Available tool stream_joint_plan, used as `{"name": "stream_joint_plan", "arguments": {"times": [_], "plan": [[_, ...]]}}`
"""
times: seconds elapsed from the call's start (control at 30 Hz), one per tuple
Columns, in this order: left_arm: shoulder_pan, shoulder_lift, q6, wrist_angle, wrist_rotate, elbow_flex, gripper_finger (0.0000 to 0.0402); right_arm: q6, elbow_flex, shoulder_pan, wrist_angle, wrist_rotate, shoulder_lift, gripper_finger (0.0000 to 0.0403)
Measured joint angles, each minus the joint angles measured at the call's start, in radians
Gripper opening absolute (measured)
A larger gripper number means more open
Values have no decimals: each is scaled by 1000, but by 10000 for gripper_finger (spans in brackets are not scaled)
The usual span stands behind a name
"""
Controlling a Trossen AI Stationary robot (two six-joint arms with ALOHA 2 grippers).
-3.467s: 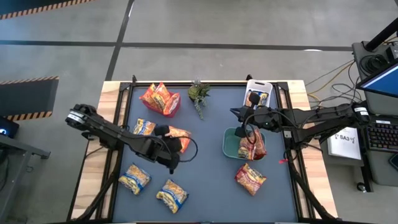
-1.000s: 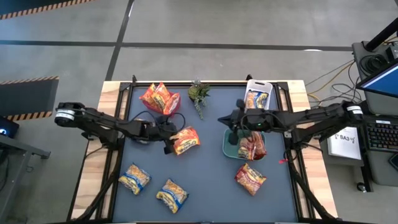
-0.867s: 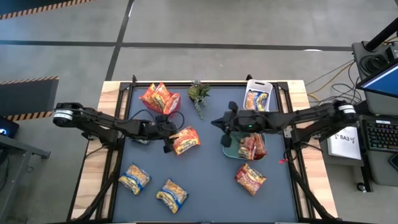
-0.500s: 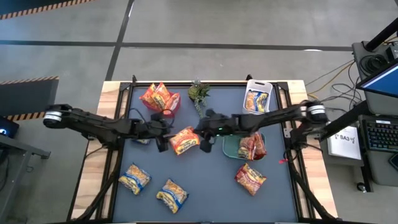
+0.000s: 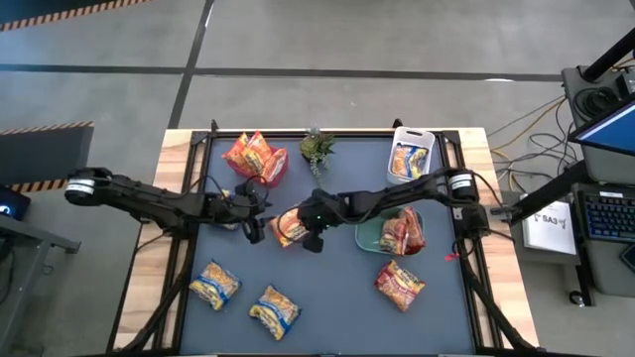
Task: Sort Maruchan noodles
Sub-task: Put the orange noodle pack into the red bin
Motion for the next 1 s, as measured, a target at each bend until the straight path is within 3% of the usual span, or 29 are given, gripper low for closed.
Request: {"name": "stream_joint_plan", "arguments": {"times": [0.4, 1.0], "plan": [[0, 72, -103, 84, -70, 1, 180, 33, -6, 0, -11, 1, 42, 9], [0, 230, -226, 186, -41, 4, 180, 35, -42, 1, -28, -6, 39, 9]]}}
